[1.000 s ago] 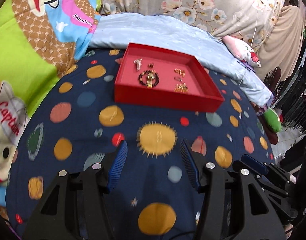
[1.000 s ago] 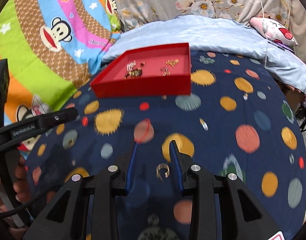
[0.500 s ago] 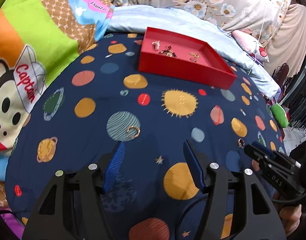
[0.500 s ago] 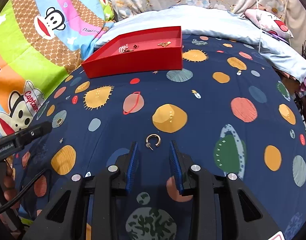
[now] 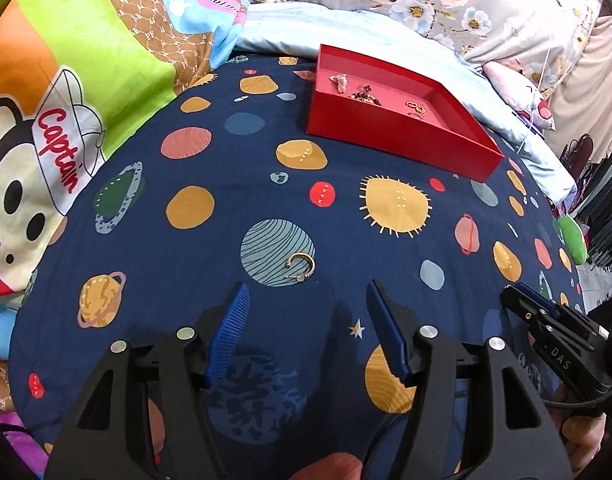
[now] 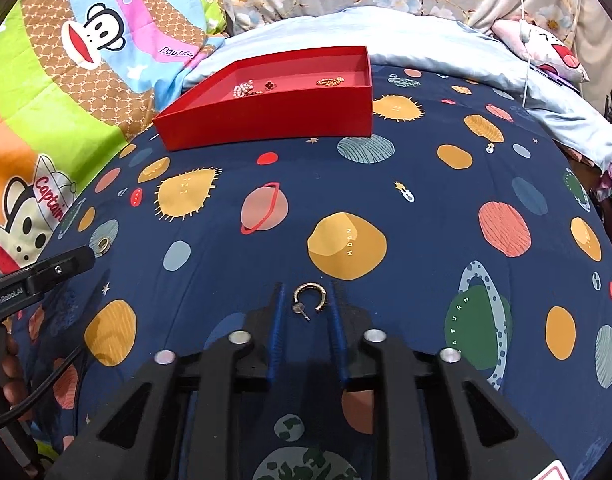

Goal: Organize jewelry
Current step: 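Grasp the gold hook earring with the left tool while the right grasps the gold hoop earring, then carry both earrings over the red tray with both tools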

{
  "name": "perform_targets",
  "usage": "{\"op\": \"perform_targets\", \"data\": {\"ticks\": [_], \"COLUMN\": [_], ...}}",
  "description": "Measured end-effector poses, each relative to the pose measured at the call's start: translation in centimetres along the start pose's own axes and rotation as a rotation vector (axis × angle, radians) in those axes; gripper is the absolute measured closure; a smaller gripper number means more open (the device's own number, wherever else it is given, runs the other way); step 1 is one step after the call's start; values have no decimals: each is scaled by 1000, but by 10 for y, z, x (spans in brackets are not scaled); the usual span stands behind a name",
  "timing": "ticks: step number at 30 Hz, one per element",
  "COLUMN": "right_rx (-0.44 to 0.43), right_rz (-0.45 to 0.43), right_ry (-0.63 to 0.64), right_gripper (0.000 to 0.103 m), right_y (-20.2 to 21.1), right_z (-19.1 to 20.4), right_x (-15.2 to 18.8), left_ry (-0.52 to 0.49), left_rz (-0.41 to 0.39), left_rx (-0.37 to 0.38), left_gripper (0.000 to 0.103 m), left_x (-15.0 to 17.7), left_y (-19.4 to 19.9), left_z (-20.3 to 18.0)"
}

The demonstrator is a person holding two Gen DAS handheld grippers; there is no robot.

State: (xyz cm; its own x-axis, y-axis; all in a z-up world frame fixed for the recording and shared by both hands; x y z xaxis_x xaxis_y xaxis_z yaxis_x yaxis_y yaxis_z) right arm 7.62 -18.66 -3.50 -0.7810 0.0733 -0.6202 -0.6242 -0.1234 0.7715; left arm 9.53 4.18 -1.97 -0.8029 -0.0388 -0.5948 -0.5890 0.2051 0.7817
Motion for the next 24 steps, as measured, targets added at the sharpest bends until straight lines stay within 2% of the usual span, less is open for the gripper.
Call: {"op": "perform_targets", "data": {"ticks": [3,6,10,14,16,24], "right_rx": [-3,-4,-9,-12,-12,-15], "right_rz": [-1,-1,-1,0,0,0], "right_ry": [-5,-5,-10,-13,-12,-16], "right_gripper": [87,87,87,87,87,87], "right_y": [0,0,0,-1,-1,-1], "right_z": [-1,-1,-2,-2,-2,-2], "right_x": [0,0,0,-1,-1,-1], "left_ry": [-6,-11,-18,-29,-32,-38], "left_rz": [-2,2,-1,-4,-1,-2], "left_rx": [-5,-5,-8,-4,-1,-5], "left_gripper": [47,54,66,73,81,87], "left_x": [-1,-3,-6,-9,-10,-9], "left_y": [-4,-10,-16,-20,-21,-22], "left_z": [-1,-1,-1,-4,-5,-7]}}
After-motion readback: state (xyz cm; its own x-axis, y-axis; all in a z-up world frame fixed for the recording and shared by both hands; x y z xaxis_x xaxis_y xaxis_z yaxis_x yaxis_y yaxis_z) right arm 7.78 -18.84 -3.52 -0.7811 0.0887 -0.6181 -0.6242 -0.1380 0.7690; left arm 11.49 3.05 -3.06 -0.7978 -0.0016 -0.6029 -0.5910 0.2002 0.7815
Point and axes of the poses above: each gripper's, at about its wrist camera, not at the fingertips, and y roughly against the way its jaws point, z to its left, x to its underside, the point moved 5 cm from there along -y, roughly the way its jaws point, and after that the axes turned 2 degrees about -y, right-handed, at the moved point
